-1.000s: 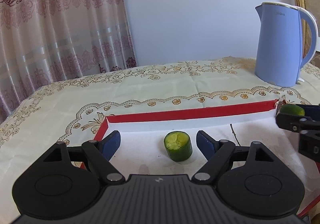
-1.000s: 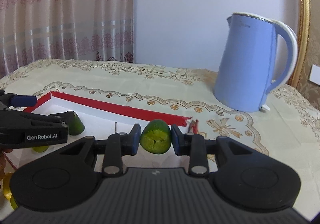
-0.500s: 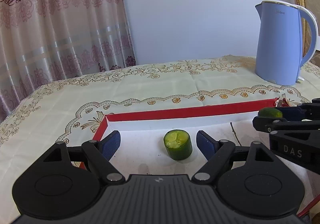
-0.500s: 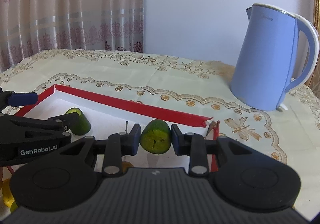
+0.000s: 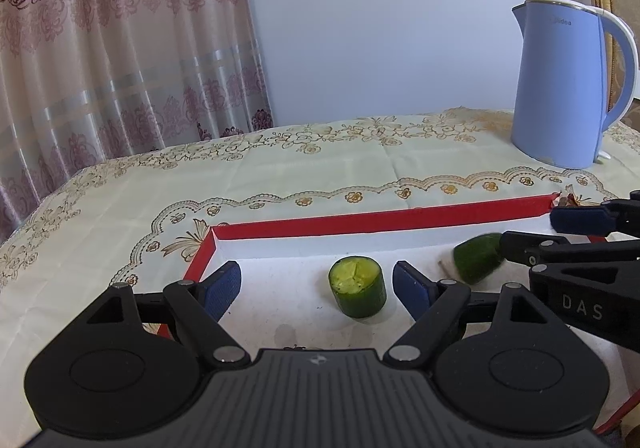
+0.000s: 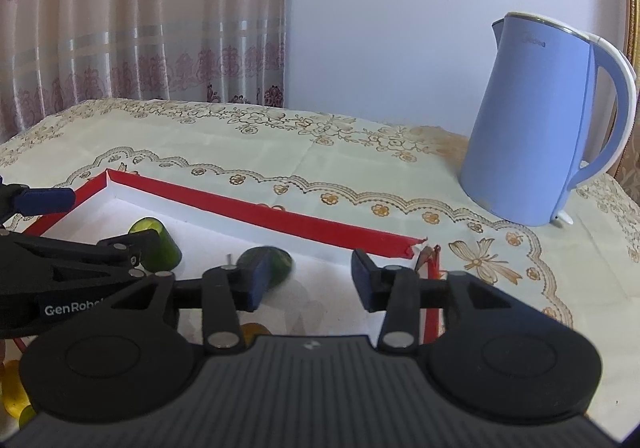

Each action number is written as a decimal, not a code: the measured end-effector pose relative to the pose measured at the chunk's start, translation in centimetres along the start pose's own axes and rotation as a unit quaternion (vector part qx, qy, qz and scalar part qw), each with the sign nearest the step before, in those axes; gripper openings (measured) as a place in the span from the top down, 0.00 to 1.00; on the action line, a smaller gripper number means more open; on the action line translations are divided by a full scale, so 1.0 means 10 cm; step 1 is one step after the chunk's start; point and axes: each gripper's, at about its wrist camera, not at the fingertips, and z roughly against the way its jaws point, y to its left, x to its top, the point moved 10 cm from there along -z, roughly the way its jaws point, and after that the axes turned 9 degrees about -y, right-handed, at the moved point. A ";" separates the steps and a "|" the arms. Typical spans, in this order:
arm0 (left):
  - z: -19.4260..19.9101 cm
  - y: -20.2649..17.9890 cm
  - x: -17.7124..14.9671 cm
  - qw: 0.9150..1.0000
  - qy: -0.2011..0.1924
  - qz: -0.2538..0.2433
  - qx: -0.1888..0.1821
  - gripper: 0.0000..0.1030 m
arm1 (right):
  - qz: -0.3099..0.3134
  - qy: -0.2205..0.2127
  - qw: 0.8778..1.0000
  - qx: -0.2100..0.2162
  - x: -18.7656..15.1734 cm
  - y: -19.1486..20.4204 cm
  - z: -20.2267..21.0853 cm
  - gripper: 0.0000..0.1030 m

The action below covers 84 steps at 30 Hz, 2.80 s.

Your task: Organize fruits

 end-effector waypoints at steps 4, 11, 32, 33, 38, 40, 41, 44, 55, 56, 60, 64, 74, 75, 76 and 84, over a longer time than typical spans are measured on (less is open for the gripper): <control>0.00 0.00 0.00 1.000 0.000 -0.001 0.000 0.19 | 0.000 0.001 1.000 -0.001 -0.01 0.00 0.00 0.55; 0.00 0.00 0.00 1.000 0.000 0.001 0.000 0.19 | 0.001 -0.012 1.000 -0.007 0.02 -0.01 0.14 0.23; 0.03 -0.01 0.00 1.000 -0.011 0.005 -0.004 0.09 | -0.110 -0.048 0.992 -0.041 -0.58 -0.15 1.35 0.00; 0.03 -0.01 -0.01 1.000 -0.010 0.005 -0.005 0.09 | -0.116 -0.050 0.991 -0.045 -0.60 -0.17 1.36 0.00; 0.02 0.00 -0.02 1.000 -0.007 0.005 -0.002 0.09 | -0.145 -0.044 0.986 -0.070 -0.73 -0.30 1.35 0.00; 0.02 0.00 -0.02 1.000 -0.007 0.004 -0.002 0.09 | -0.149 -0.041 0.985 -0.075 -0.78 -0.30 1.36 0.00; 0.02 0.00 -0.02 1.000 -0.007 0.004 -0.001 0.09 | -0.149 -0.040 0.985 -0.079 -0.80 -0.30 1.35 0.00; 0.01 -0.01 -0.03 1.000 -0.007 0.001 -0.002 0.09 | -0.148 -0.042 0.985 -0.078 -0.82 -0.30 1.35 0.00; 0.14 0.08 -0.02 1.000 -0.004 0.012 0.021 0.09 | -0.191 -0.064 0.978 -0.051 -0.81 -0.37 1.41 0.00; 0.18 0.10 -0.02 1.000 -0.005 0.014 0.018 0.09 | -0.189 -0.064 0.979 -0.050 -0.81 -0.36 1.41 0.00; 0.47 0.25 -0.05 0.999 -0.016 0.028 0.023 0.09 | -0.195 -0.060 0.978 -0.048 -0.82 -0.36 1.40 0.00; 0.77 0.38 -0.24 0.999 -0.010 0.043 0.014 0.09 | -0.197 -0.060 0.977 -0.046 -0.82 -0.37 1.40 0.00; 1.23 0.48 -0.59 0.997 -0.048 0.062 -0.022 0.09 | -0.200 -0.059 0.977 -0.042 -0.82 -0.37 1.39 0.00; 1.22 0.47 -0.63 0.997 -0.049 0.062 -0.020 0.09 | -0.201 -0.058 0.977 -0.042 -0.83 -0.37 1.38 0.00; 1.18 0.46 -0.67 0.997 -0.041 0.063 -0.022 0.09 | -0.203 -0.056 0.977 -0.041 -0.83 -0.37 1.38 0.00; 1.10 0.53 -0.79 0.995 -0.002 0.098 -0.035 0.09 | -0.205 -0.050 0.977 -0.038 -0.85 -0.37 1.36 0.00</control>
